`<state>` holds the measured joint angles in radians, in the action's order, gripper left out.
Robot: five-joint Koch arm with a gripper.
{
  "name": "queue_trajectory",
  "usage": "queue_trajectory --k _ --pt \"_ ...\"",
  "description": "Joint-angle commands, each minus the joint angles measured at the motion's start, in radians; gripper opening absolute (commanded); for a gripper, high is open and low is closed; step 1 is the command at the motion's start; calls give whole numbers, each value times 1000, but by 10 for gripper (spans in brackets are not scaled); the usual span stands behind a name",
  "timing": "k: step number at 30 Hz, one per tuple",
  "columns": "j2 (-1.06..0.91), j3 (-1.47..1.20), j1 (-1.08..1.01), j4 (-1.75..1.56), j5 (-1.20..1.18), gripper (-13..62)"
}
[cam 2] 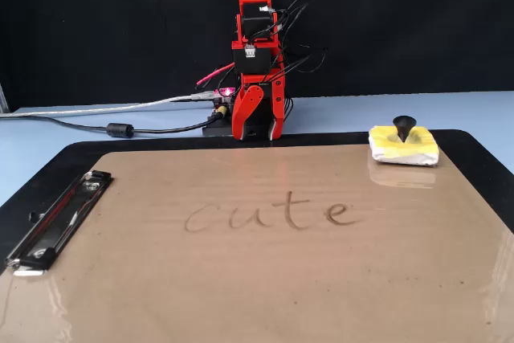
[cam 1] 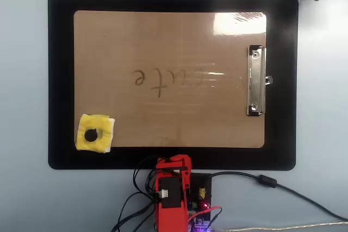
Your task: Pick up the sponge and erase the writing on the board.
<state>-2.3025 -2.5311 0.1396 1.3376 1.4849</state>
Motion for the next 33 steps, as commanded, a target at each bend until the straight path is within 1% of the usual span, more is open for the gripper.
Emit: queue_trajectory --k 1,20,24,26,29,31,33 --pt "-49 26 8 15 12 345" --pt "-49 25 8 14 12 341" --pt "-52 37 43 -98 11 338" --pt "-54 58 143 -225 14 337" --pt "-54 189 403 -445 21 338" --pt "-49 250 531 -565 28 339" --pt "-49 252 620 -666 48 338"
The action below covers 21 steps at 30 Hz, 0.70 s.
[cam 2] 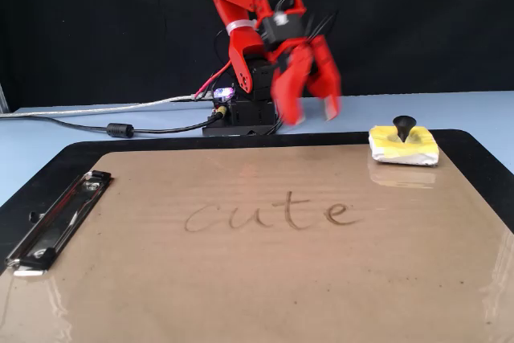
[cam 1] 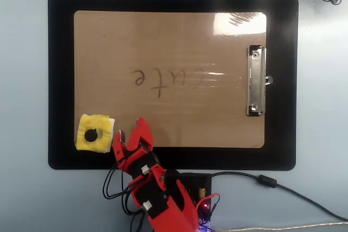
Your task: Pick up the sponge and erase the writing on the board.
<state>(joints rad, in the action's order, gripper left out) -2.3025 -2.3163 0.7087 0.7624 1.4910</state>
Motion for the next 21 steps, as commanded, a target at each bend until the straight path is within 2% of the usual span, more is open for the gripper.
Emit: queue_trajectory --k 1,6,13,21 --pt "-49 37 86 -156 63 337" --pt "-48 11 284 -472 87 335" --pt "3 -250 482 -1081 81 323" --pt "199 -290 472 -1147 78 323"
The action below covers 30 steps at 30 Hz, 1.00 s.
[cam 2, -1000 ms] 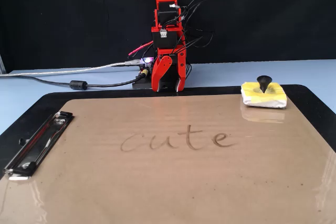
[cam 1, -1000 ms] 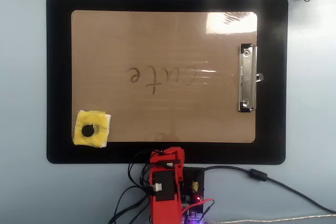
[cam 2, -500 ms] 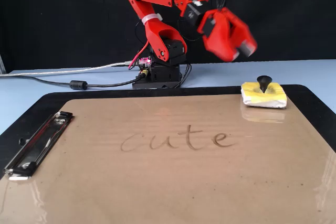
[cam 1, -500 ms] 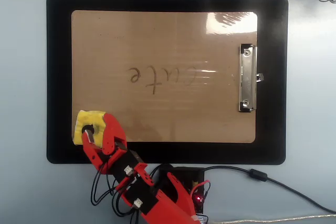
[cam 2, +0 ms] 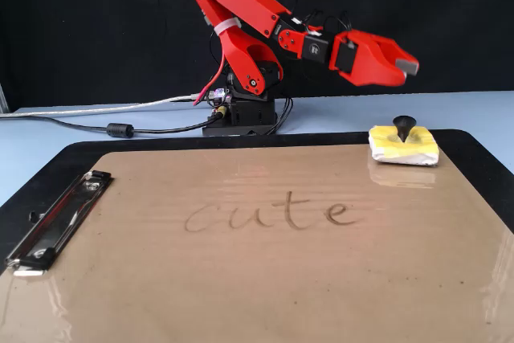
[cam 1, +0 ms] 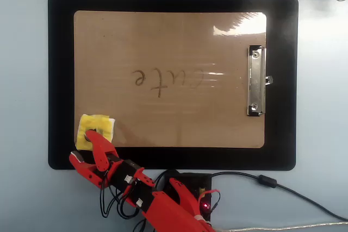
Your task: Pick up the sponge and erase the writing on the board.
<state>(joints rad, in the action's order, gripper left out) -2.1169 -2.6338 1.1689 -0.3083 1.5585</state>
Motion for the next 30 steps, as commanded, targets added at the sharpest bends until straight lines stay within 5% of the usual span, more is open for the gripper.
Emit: queue_trajectory --k 1,16,30 --pt "38 29 8 -75 11 323" --pt "494 161 -130 -196 -23 325" --pt "499 86 -86 -202 -21 323"
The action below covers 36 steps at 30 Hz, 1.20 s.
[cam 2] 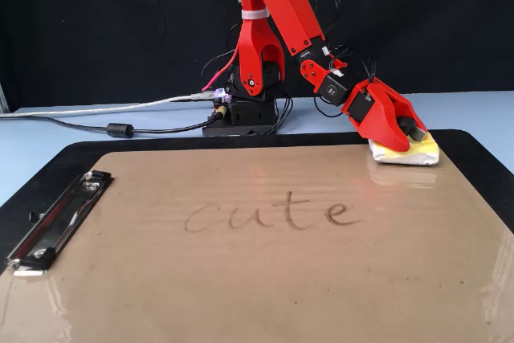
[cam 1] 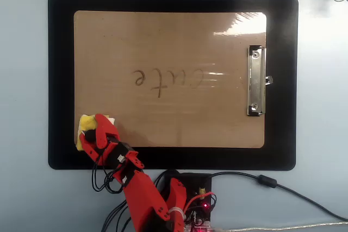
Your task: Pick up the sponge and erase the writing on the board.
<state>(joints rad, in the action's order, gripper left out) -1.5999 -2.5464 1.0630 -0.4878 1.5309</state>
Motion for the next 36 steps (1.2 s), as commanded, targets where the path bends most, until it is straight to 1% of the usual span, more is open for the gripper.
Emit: queue_trajectory --k 1,5,10,13,16,24,26,28,30,32,36 --pt "-20 0 32 -23 6 322" --pt "-20 -5 64 -15 12 287" --pt "-14 -11 89 -12 14 205" --pt "-15 -28 100 -12 12 189" --pt "-28 -63 94 -14 12 55" --pt "-49 -89 38 -11 23 57" --pt "-72 -97 23 -11 20 34" --pt "-124 -115 -98 -14 28 -80" --pt "-196 -127 -236 -12 20 -80" --pt "-244 -133 -322 -11 0 -80" --pt "-244 -129 -531 -6 -179 -80"
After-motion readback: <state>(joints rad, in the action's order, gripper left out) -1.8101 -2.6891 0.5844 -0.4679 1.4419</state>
